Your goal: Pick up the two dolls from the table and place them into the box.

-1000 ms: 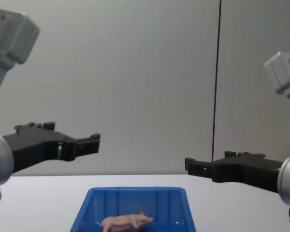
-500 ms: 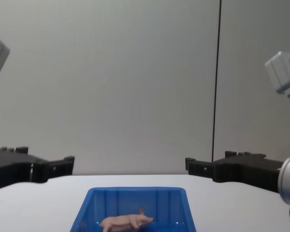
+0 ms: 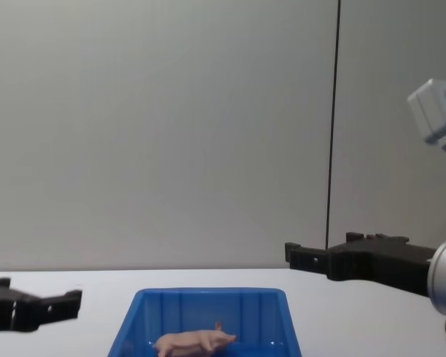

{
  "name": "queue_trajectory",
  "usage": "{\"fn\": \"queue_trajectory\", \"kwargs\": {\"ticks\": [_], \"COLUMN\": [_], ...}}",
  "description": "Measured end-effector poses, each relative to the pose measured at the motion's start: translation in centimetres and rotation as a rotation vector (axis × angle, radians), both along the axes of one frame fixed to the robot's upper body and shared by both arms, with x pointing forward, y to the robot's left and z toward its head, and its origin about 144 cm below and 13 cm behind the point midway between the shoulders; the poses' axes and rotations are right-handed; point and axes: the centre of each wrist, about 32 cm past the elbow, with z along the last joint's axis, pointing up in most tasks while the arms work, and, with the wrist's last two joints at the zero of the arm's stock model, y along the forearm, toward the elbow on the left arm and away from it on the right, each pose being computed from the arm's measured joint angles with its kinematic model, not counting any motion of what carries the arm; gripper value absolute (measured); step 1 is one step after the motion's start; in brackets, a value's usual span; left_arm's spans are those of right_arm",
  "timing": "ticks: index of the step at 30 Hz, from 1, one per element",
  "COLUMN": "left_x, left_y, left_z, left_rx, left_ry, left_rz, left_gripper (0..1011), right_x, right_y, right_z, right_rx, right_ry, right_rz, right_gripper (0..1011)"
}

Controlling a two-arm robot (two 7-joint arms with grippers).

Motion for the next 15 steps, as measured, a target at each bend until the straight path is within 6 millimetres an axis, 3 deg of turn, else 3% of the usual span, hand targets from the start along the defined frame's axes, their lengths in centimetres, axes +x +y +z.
{"fn": "queue_trajectory", "kwargs": {"ticks": [15], "left_x": [0.1], "left_y": [1.5], "left_z": [-2.1], "left_rx": [-0.013], "left_ry": [0.08], "left_rz": [0.028], "left_gripper": [1001], "right_x": [0.0], "right_y": [0.0], "right_z": [0.0], "right_rx": [0.0], "right_ry": [0.0], "right_rz": [0.0], "right_gripper": [1001]}}
